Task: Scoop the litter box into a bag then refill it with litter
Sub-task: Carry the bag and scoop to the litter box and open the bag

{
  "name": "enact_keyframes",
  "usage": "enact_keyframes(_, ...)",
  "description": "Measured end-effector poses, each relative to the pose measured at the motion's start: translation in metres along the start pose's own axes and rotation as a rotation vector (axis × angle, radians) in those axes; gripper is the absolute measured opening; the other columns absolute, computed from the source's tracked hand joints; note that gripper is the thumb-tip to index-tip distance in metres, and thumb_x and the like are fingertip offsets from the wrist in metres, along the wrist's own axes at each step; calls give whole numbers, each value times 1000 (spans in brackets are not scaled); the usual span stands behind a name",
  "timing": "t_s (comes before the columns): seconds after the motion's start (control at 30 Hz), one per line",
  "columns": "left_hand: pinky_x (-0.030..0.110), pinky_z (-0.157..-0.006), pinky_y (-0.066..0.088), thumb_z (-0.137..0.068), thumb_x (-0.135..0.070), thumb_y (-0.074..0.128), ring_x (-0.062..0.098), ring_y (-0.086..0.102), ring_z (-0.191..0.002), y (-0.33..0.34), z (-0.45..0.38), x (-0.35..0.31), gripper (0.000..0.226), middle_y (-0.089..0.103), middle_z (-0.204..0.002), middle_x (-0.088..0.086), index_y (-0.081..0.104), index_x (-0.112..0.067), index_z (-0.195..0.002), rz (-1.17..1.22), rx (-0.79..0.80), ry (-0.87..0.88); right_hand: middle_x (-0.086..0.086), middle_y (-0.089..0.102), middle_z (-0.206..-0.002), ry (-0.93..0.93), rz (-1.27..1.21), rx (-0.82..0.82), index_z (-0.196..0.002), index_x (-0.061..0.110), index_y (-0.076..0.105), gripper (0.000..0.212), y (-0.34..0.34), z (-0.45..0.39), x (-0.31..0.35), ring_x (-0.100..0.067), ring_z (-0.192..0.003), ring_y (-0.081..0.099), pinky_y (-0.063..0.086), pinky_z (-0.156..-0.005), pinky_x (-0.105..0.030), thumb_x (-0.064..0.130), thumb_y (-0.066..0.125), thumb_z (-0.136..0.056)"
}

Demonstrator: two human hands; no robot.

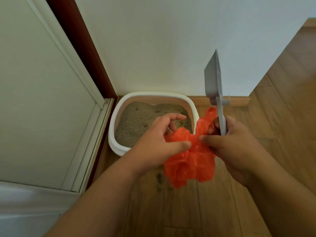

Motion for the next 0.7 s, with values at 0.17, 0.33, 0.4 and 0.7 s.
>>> enact_keyframes(0.17, 30, -93, 54, -73, -70, 75, -1, 55, -106, 8, 3, 6, 64, 51, -120, -24, 60, -50, -132, -175, 46, -49, -9, 59, -79, 1, -54, 80, -80, 17, 59, 29, 9, 3, 4, -32, -80, 62, 58, -80, -53, -10, 71, -81)
enact_keyframes(0.33, 53, -84, 61, -70, -63, 79, 22, 72, -96, 15, 2, 3, 45, 73, -103, -3, 76, -33, -104, -43, 12, -33, -12, 61, -79, 12, -254, 184, -78, 14, 57, 26, 25, 10, 5, -31, -78, 63, 58, -78, -50, -8, 68, -85)
enact_keyframes(0.4, 57, -81, 60, -75, -49, 81, 29, 74, -91, 10, 2, 4, 34, 77, -97, 5, 78, -26, -100, 13, -31, -47, -12, 64, -81, 15, -296, 208, -87, 8, 59, 15, 27, 13, 7, -26, -77, 62, 56, -73, -42, -6, 65, -88)
enact_keyframes(0.7, 52, -88, 60, -96, -33, 62, 24, 75, -93, -22, 2, 9, 16, 79, -94, -1, 72, -21, -99, 174, -263, -159, -11, 74, -97, 10, 10, -42, -91, 9, 72, 23, -8, 1, -5, -30, -96, 72, 59, -87, -53, -4, 54, -96)
Point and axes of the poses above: each hand's wrist, its own z-axis away from the middle knuckle, its own y-axis out of the palm, x = y × z, the point moved 10 cm from there along -z, towards the middle knuckle
